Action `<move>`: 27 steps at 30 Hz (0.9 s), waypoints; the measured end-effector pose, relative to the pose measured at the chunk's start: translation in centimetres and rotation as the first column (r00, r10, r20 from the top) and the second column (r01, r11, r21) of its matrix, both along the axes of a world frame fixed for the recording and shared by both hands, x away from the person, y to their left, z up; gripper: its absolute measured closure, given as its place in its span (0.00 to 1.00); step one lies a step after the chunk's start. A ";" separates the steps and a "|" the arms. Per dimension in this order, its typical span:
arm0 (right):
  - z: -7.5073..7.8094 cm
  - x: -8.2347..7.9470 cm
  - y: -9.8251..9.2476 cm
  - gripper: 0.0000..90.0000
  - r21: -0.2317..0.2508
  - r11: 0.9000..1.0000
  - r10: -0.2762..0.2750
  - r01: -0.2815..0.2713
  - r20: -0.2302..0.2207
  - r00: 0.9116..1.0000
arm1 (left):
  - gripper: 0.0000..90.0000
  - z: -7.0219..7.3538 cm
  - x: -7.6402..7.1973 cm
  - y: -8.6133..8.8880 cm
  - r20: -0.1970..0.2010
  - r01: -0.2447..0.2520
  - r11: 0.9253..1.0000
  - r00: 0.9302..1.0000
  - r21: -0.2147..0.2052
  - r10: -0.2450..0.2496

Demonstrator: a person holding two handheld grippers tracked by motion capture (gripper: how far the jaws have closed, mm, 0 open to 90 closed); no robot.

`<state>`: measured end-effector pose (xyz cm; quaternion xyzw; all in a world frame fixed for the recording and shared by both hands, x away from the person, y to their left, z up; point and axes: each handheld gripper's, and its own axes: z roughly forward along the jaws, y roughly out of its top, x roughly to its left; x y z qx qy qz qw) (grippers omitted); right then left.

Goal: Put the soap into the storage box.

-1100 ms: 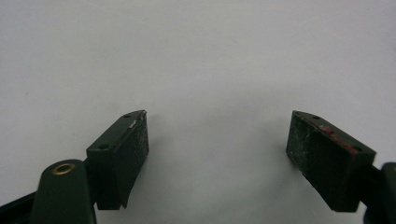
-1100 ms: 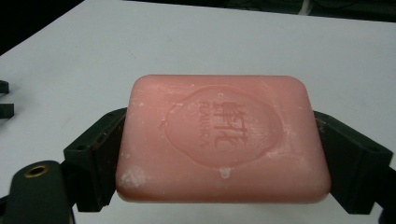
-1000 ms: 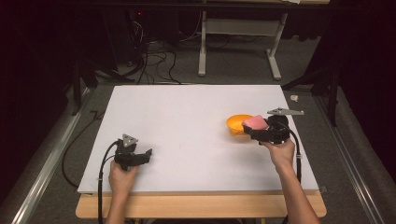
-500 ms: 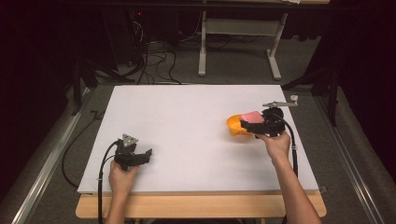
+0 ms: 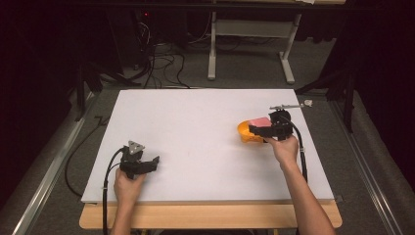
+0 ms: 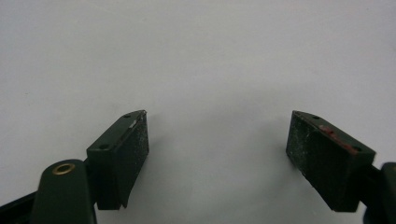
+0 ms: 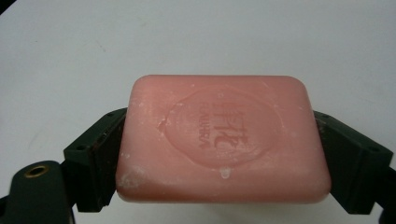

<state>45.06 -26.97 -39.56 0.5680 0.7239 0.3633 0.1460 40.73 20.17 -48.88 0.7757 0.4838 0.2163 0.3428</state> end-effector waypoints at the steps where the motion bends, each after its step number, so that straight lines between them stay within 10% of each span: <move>1: 0.0 0.1 0.1 0.15 0.001 1.000 -0.002 0.002 -0.001 1.000 | 0.24 0.0 0.0 0.0 0.000 0.000 1.000 1.000 0.000 0.000; 27: -1.6 2.2 1.7 0.15 -0.042 0.998 -0.044 0.041 -0.079 0.996 | 0.24 0.0 0.0 0.0 0.005 -0.002 1.000 1.000 0.001 0.002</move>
